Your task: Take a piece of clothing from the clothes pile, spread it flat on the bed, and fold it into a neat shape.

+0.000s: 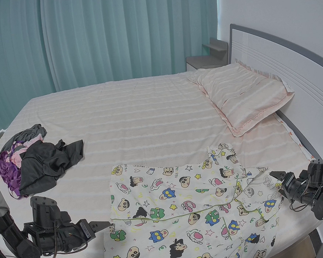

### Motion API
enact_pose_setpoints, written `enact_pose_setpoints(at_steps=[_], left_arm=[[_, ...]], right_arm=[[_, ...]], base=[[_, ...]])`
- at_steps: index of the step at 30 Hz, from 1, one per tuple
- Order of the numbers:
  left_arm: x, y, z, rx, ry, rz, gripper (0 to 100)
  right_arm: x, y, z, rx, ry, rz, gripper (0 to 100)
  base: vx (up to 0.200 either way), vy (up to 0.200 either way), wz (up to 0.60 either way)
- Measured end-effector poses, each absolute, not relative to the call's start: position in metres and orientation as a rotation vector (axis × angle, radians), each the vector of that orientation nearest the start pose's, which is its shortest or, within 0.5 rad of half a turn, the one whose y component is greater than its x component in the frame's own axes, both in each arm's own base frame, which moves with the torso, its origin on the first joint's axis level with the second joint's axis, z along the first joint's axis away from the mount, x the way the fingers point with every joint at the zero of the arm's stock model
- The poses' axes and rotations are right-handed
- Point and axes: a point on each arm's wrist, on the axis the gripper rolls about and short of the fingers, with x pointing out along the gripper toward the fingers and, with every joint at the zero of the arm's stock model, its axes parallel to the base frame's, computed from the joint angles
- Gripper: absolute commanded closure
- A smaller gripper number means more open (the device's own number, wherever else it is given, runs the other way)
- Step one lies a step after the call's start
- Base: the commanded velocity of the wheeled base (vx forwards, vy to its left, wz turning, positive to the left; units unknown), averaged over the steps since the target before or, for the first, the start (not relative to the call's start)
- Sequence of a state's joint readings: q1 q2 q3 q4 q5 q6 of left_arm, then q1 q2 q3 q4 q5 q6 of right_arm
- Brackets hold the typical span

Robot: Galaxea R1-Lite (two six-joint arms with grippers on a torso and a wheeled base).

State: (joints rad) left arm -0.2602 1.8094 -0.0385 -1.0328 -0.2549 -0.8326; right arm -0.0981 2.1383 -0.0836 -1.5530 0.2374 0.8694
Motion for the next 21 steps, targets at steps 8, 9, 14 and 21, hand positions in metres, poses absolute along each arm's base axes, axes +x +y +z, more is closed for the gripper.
enact_pose_setpoints(at_steps=[8, 9, 14, 21], left_arm=[[0.190, -0.045, 0.023, -0.695, 0.941, -0.225, 0], [0.193, -0.045, 0.022, -0.695, 0.937, -0.227, 0], [0.205, -0.048, 0.016, -0.693, 0.914, -0.242, 0], [0.210, -0.057, 0.004, -0.677, 0.941, -0.268, 0]], right_arm=[[0.236, -0.018, 0.014, 0.934, 0.528, -0.088, 0], [0.236, -0.018, 0.014, 0.934, 0.528, -0.088, 0], [0.236, -0.018, 0.014, 0.934, 0.527, -0.088, 0], [0.237, -0.019, 0.014, 0.935, 0.522, -0.089, 0]], base=[[0.000, 0.000, 0.00], [0.000, 0.000, 0.00], [0.000, 0.000, 0.00], [0.000, 0.000, 0.00]])
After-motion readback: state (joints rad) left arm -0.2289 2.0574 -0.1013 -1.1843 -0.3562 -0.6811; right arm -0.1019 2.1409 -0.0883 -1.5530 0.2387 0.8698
